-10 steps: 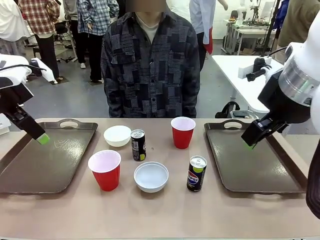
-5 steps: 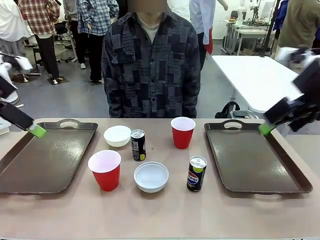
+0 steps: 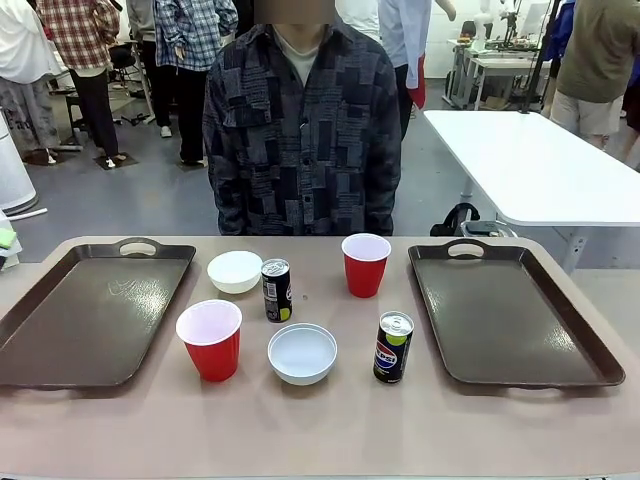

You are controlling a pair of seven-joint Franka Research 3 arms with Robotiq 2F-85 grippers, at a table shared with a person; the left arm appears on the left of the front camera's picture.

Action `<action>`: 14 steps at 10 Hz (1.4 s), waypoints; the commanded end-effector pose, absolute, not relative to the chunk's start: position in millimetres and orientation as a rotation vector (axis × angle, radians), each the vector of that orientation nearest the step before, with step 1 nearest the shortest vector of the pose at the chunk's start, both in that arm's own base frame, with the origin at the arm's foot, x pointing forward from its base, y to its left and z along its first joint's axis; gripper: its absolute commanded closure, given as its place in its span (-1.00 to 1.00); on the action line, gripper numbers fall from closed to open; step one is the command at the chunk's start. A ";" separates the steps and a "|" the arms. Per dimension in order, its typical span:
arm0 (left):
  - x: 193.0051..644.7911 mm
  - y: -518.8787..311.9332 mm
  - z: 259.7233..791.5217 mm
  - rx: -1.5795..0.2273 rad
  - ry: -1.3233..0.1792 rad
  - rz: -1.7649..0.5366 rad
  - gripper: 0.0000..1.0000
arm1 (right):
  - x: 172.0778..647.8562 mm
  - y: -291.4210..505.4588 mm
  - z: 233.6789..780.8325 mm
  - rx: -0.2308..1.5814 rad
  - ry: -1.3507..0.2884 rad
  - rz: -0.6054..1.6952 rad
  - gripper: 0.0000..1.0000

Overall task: Prepare tableware on both trays.
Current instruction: Pick up a Picnic Bowl from the table and place it on a Handle tray.

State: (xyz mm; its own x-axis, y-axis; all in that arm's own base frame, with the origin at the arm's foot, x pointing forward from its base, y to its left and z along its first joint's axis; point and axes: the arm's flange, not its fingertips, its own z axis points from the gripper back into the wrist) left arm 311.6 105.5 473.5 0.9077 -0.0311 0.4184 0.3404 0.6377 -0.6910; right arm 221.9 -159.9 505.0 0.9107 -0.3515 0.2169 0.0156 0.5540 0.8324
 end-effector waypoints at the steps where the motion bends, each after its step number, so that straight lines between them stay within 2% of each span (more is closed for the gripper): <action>1: 311.9 117.7 475.9 -0.837 -0.398 -0.161 -1.00 | 227.3 -137.3 477.8 1.024 -0.345 -0.213 -1.00; 5: 311.6 132.0 479.7 -0.768 -0.402 -0.123 -1.00 | 239.2 -137.4 466.2 0.997 -0.288 -0.239 -1.00; 6: 313.8 127.7 485.9 -0.731 -0.395 -0.127 -1.00 | 241.0 -133.0 464.4 0.961 -0.265 -0.226 -1.00; 7: 309.0 114.2 492.0 -0.635 -0.379 -0.213 -1.00 | 248.1 -149.9 476.7 1.000 -0.292 -0.257 -1.00; 8: 310.3 129.9 480.0 -0.759 -0.390 -0.113 -1.00 | 248.1 -149.9 476.7 1.000 -0.292 -0.257 -1.00; 14: 310.3 129.9 480.0 -0.759 -0.390 -0.113 -1.00 | 248.1 -149.9 476.7 1.000 -0.292 -0.257 -1.00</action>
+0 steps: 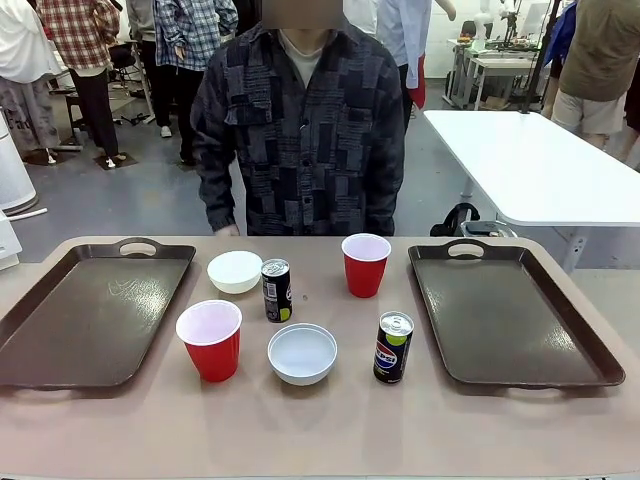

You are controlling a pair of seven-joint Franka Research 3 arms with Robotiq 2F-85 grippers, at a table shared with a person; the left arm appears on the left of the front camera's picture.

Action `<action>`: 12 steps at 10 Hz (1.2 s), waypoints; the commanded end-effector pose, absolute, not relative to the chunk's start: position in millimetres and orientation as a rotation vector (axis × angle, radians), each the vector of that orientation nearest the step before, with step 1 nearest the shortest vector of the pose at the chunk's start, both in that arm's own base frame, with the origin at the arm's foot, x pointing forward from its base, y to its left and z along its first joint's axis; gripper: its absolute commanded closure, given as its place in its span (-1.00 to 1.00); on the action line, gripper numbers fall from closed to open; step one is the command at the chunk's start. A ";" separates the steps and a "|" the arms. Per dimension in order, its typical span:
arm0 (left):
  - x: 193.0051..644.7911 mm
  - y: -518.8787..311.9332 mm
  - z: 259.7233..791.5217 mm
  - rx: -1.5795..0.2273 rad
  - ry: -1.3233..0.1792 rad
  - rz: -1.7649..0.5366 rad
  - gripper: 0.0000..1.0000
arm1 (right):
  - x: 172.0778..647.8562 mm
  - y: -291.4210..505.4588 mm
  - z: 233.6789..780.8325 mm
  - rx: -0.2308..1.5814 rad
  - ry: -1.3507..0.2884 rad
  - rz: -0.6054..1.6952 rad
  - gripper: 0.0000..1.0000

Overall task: Prepare tableware on both trays.
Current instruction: Pick up a Picnic Bowl from the table and place it on a Handle tray.

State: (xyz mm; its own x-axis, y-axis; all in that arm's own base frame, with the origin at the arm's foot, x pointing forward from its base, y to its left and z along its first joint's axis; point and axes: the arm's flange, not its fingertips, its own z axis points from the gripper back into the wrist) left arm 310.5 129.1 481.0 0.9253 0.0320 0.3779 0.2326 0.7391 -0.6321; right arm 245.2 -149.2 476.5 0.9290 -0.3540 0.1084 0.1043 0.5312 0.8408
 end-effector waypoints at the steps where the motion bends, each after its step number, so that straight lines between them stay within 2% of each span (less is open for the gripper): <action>1: 310.3 129.9 480.0 -0.759 -0.390 -0.113 -1.00 | 248.1 -149.9 476.7 1.000 -0.292 -0.257 -1.00; 5: 310.3 129.9 480.0 -0.759 -0.390 -0.113 -1.00 | 244.9 -148.9 476.3 0.976 -0.280 -0.274 -1.00; 6: 310.3 129.9 480.0 -0.759 -0.390 -0.113 -1.00 | 244.6 -131.0 495.8 0.940 -0.266 -0.260 -1.00; 10: 310.3 129.9 480.0 -0.759 -0.390 -0.113 -1.00 | 282.2 -22.6 574.3 0.653 -0.190 -0.157 -1.00; 12: 310.3 129.9 480.0 -0.759 -0.390 -0.113 -1.00 | 318.5 71.6 581.3 0.491 -0.104 -0.074 -1.00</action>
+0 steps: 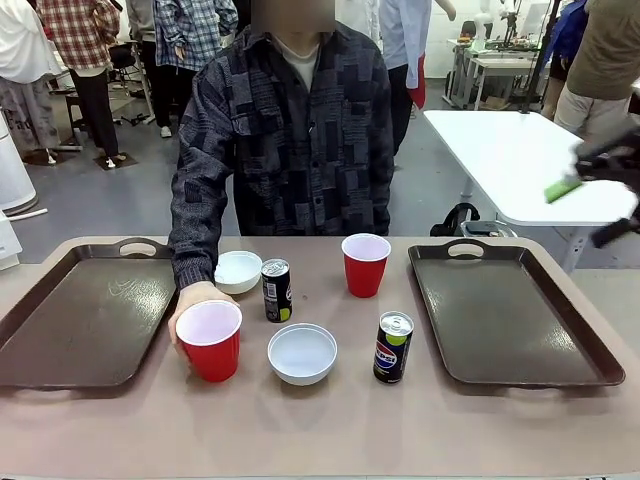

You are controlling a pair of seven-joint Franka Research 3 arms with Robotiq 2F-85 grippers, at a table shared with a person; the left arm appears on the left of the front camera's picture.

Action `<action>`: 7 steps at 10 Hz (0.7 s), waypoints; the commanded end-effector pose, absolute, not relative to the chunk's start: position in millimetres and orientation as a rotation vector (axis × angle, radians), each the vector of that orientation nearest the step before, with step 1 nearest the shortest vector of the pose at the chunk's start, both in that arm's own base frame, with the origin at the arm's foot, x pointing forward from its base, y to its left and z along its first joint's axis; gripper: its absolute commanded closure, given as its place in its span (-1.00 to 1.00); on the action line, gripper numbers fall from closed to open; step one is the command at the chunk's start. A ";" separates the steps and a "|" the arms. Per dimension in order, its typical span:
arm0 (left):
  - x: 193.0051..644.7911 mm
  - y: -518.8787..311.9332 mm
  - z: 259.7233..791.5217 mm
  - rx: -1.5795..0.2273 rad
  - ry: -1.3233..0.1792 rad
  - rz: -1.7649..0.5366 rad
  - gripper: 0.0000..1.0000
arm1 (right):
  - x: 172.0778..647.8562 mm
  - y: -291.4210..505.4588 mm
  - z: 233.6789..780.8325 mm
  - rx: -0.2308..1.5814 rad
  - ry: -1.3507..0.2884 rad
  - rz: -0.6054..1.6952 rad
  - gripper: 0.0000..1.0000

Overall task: Prepare tableware on both trays.
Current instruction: Pick up a Picnic Bowl from the table and place it on a Handle tray.

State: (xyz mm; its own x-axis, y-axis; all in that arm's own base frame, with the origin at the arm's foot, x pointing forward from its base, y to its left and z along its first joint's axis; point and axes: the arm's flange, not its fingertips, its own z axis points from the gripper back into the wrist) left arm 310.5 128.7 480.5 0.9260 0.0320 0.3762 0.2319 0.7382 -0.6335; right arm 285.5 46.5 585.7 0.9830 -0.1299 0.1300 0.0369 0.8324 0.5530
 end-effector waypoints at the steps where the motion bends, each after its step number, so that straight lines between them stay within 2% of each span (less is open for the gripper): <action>1: 310.3 129.9 480.0 -0.759 -0.390 -0.113 -1.00 | 337.0 112.3 570.3 0.399 -0.062 -0.057 -1.00; 5: 310.3 129.9 480.0 -0.759 -0.390 -0.113 -1.00 | 387.4 246.5 498.9 0.100 0.016 0.033 -1.00; 7: 310.3 129.9 480.0 -0.759 -0.390 -0.113 -1.00 | 394.0 282.1 476.9 0.045 0.001 0.061 -1.00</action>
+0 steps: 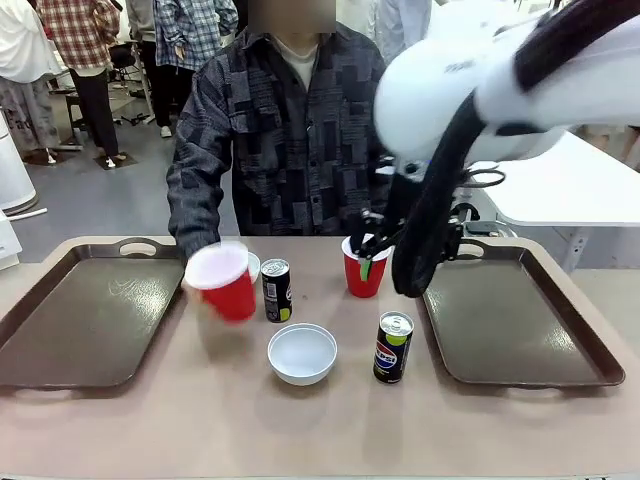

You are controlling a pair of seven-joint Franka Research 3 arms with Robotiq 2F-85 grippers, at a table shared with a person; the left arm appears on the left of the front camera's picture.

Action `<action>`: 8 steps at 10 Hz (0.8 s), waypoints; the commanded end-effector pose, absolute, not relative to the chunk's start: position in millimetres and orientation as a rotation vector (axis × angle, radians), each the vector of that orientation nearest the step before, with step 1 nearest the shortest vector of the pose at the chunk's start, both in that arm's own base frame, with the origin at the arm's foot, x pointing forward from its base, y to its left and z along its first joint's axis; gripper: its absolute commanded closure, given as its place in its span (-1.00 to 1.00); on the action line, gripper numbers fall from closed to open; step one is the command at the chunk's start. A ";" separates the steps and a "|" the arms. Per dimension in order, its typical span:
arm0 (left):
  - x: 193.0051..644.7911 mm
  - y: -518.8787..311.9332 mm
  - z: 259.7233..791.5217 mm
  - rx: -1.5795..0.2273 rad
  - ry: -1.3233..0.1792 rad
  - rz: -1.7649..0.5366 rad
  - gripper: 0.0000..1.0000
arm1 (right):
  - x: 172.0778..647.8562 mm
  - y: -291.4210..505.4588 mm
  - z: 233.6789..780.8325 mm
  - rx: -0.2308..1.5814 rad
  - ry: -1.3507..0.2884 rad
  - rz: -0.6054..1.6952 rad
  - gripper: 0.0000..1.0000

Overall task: Prepare tableware on both trays.
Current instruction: Pick up a Picnic Bowl from the table and place it on a Handle tray.

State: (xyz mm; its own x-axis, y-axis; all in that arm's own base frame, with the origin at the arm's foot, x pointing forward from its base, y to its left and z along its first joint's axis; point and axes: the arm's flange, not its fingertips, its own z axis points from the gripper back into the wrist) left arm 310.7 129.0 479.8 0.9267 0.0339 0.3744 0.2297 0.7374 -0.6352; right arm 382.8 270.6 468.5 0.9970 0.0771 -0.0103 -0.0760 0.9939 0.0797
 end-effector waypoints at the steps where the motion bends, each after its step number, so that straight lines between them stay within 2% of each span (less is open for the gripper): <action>1: 310.3 129.9 480.0 -0.759 -0.390 -0.113 -1.00 | 396.2 294.6 471.8 0.069 -0.022 0.078 -1.00; 3: 310.3 129.9 480.0 -0.759 -0.390 -0.113 -1.00 | 389.1 291.6 484.4 0.260 -0.072 0.141 -1.00; 4: 310.3 129.9 480.0 -0.759 -0.390 -0.113 -1.00 | 391.4 294.6 464.5 0.084 -0.011 0.104 -1.00; 7: 310.3 129.9 480.0 -0.759 -0.390 -0.113 -1.00 | 393.2 298.0 473.0 0.132 -0.032 0.117 -1.00; 8: 310.3 129.9 480.0 -0.759 -0.390 -0.113 -1.00 | 381.0 306.8 462.4 0.102 -0.046 0.183 -1.00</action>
State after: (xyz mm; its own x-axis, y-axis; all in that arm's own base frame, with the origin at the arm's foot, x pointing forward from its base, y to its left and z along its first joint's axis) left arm 310.8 128.9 480.0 0.9264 0.0354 0.3750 0.2296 0.7362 -0.6366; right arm 389.3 299.3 468.1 0.9906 0.1339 0.0267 -0.1361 0.9837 0.1177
